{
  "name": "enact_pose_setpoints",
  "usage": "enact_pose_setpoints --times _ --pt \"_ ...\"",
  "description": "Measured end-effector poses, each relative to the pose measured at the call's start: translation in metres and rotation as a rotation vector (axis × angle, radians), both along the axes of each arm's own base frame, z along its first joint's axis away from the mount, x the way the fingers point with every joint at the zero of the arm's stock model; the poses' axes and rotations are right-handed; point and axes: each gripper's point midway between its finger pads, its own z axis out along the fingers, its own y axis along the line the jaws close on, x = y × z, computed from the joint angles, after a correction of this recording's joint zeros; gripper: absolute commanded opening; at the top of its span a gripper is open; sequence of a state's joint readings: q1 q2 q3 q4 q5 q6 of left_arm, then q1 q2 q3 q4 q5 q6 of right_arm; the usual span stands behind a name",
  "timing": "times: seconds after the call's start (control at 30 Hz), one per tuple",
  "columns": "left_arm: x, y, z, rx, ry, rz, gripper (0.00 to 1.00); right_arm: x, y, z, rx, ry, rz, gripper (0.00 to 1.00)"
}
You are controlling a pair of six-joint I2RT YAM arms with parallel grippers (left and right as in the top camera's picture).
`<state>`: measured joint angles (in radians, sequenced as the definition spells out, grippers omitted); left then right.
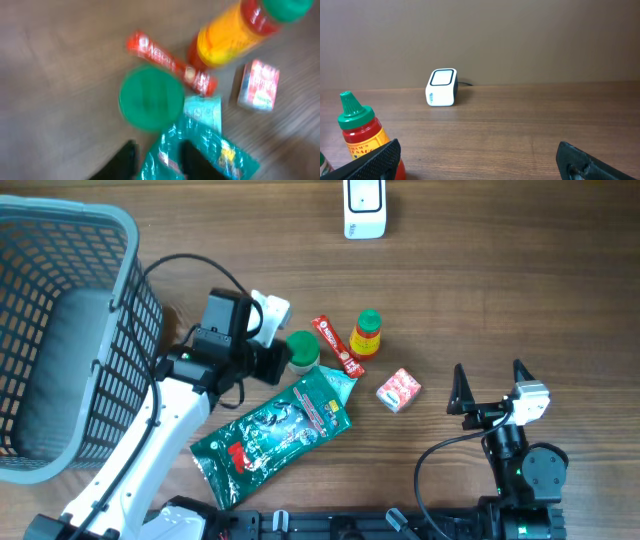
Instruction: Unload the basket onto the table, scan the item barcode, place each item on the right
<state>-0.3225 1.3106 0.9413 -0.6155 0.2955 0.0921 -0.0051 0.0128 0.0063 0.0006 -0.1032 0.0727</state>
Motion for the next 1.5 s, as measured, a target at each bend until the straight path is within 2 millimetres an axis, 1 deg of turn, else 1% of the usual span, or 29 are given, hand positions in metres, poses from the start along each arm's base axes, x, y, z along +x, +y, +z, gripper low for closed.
enact_pose_setpoints --times 0.03,0.13,0.23,0.27,0.3,0.37,0.4,0.47,0.5,0.57,0.6,0.7,0.77,0.83,0.9,0.97,1.0,1.07,1.1,1.13,1.2,1.23,1.27,1.37,1.4,1.47,1.5 --pt "0.009 -0.003 0.007 -0.017 -0.047 0.001 1.00 0.000 0.000 0.000 0.000 0.000 0.000 1.00" --pt "0.034 -0.011 0.031 -0.062 -0.188 0.006 1.00 0.000 0.000 0.000 0.000 0.000 0.000 1.00" --pt "0.059 -0.012 0.055 -0.081 -0.331 0.032 1.00 0.000 0.000 0.000 0.000 0.001 0.000 1.00" --pt "0.068 -0.013 0.067 -0.091 -0.392 0.044 1.00 0.000 0.000 0.000 0.000 0.000 0.000 1.00" --pt "0.080 -0.014 0.086 -0.112 -0.484 0.057 1.00 0.000 0.000 0.000 0.000 0.000 0.000 1.00" --pt "0.093 -0.015 0.113 -0.145 -0.602 0.073 1.00 0.000 0.000 0.000 0.000 0.000 0.000 1.00" --pt "0.099 -0.017 0.133 -0.174 -0.687 0.078 1.00 0.000 0.000 0.000 0.000 0.000 0.000 1.00" --pt "0.106 -0.017 0.164 -0.215 -0.806 0.088 1.00 0.000 0.000 0.000 0.000 0.000 0.000 1.00" --pt "0.108 -0.017 0.176 -0.229 -0.853 0.092 1.00 0.000 0.000 0.000 0.000 0.000 0.000 1.00" --pt "0.113 -0.009 0.196 -0.244 -0.937 0.122 1.00 0.000 0.000 0.000 0.000 0.000 0.000 1.00" --pt "0.115 -0.002 0.204 -0.242 -0.971 0.149 1.00 0.000 0.000 0.000 0.000 0.000 0.000 1.00" --pt "0.122 0.026 0.224 -0.182 -1.063 0.243 1.00 0.000 0.000 0.000 0.000 0.000 0.000 1.00" --pt "0.121 0.049 0.237 -0.102 -1.128 0.301 1.00 0.000 0.000 0.000 0.000 0.000 0.000 1.00" --pt "0.113 0.068 0.251 -0.023 -1.178 0.343 1.00 0.000 0.000 0.000 0.000 0.000 0.000 1.00" --pt "0.099 0.080 0.262 0.056 -1.199 0.364 1.00 0.000 0.000 0.000 0.000 0.000 0.000 1.00" --pt "0.086 0.086 0.257 0.108 -1.155 0.354 1.00 0.000 0.000 0.000 0.000 0.000 0.000 1.00" --pt "0.077 0.088 0.255 0.129 -1.131 0.347 1.00 0.000 0.000 0.000 0.000 0.000 0.000 1.00" --pt "0.060 0.090 0.260 0.136 -1.129 0.329 1.00 0.000 0.000 0.000 0.000 0.000 0.000 1.00" --pt "0.045 0.089 0.265 0.128 -1.129 0.304 1.00 0.000 0.000 0.000 0.000 -0.001 0.000 1.00" --pt "0.031 0.088 0.274 0.111 -1.152 0.288 1.00 0.000 0.000 0.000 0.000 -0.001 0.000 1.00" --pt "-0.007 0.083 0.295 0.057 -1.209 0.221 1.00 0.000 0.000 0.000 0.000 -0.001 0.000 1.00" --pt "-0.017 0.081 0.302 0.040 -1.234 0.205 1.00 0.000 0.000 0.000 -0.001 -0.001 0.000 1.00" --pt "-0.042 0.077 0.319 -0.003 -1.298 0.166 1.00 0.000 0.000 0.000 -0.006 -0.003 0.000 1.00" --pt "-0.070 0.075 0.330 -0.041 -1.346 0.125 1.00 0.000 0.003 0.003 -0.002 -0.014 0.015 1.00" --pt "-0.076 0.077 0.334 -0.046 -1.363 0.126 1.00 -0.001 0.005 0.003 0.023 -0.009 0.029 1.00" --pt "-0.083 0.085 0.339 -0.030 -1.388 0.151 1.00 -0.002 0.014 0.004 0.141 0.005 0.081 1.00" --pt "-0.086 0.090 0.338 -0.023 -1.383 0.169 1.00 -0.005 0.027 0.005 0.283 0.030 0.158 1.00"
